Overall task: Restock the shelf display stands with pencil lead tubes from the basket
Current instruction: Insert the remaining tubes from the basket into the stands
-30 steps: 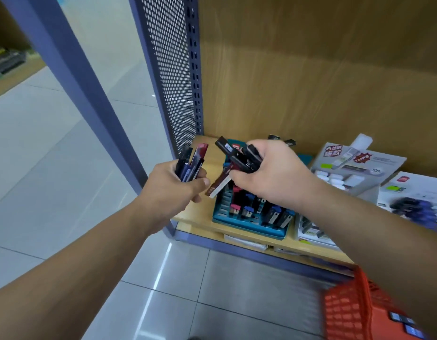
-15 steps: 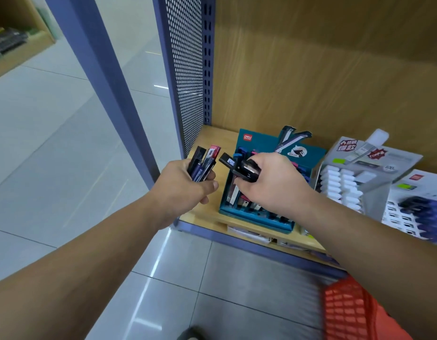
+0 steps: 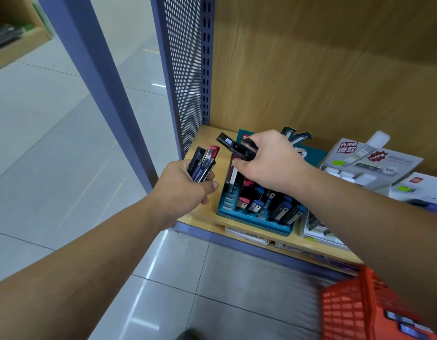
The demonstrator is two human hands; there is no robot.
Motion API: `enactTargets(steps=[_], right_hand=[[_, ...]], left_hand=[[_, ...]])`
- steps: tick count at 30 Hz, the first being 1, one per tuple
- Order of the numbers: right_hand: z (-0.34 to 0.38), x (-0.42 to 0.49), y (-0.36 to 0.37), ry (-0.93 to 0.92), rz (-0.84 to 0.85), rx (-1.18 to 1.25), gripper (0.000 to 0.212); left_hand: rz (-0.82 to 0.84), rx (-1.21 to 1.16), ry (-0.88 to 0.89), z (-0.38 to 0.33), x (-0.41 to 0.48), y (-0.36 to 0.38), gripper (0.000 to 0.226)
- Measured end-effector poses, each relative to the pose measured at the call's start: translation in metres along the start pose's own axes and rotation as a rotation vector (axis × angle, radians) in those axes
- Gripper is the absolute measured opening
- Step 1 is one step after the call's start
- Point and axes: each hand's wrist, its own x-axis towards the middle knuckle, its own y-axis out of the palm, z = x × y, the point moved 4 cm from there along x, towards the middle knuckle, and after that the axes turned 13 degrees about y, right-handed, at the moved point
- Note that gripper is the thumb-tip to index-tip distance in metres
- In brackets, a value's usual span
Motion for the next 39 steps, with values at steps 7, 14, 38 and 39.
enactTargets(steps=[7,14,38,39], right_hand=[[-0.008,-0.005,0.009,-0.021,0.002,-0.083,0.027],[-0.013,-0.012,0.01,-0.032,0.036,-0.088,0.024],[-0.011,-0.018,0.025,-0.178,-0.079,-0.161,0.019],[-0.01,-0.019,0.024,-0.178,-0.073,-0.212,0.021]], left_hand=[[0.002,-0.002,0.004,0.001,-0.002,0.001,0.017],[0.009,0.004,0.0,0.001,-0.002,0.001,0.017],[0.015,0.032,-0.009,0.002,-0.002,0.001,0.018],[0.021,0.034,-0.015,0.003,-0.002,0.003,0.018]])
